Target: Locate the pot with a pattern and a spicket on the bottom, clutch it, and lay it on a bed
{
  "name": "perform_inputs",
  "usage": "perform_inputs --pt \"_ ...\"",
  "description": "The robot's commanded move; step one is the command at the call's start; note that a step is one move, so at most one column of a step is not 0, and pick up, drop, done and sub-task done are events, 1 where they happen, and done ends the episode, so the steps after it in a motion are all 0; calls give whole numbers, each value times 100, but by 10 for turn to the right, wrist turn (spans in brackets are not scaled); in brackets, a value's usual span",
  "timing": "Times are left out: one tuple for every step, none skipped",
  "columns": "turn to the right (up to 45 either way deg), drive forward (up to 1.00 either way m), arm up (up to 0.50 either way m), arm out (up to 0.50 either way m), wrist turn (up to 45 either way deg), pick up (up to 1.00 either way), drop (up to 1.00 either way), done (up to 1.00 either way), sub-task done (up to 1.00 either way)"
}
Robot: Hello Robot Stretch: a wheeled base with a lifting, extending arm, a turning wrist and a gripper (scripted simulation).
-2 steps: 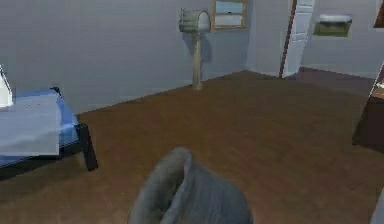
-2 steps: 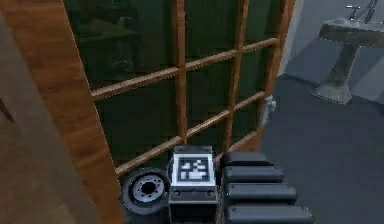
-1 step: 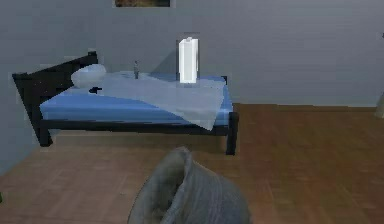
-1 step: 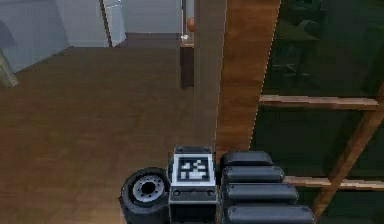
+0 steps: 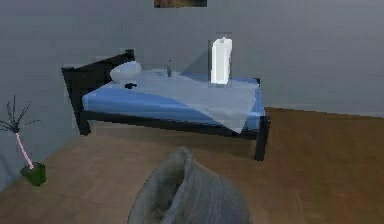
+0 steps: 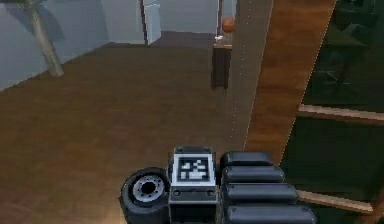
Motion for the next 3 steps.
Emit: perform_inputs --pt "0 100 0 0 0 0 0 0 0" --pt "-60 0 0 0 0 0 0 0 0" --pt "0 60 0 0 0 0 0 0 0"
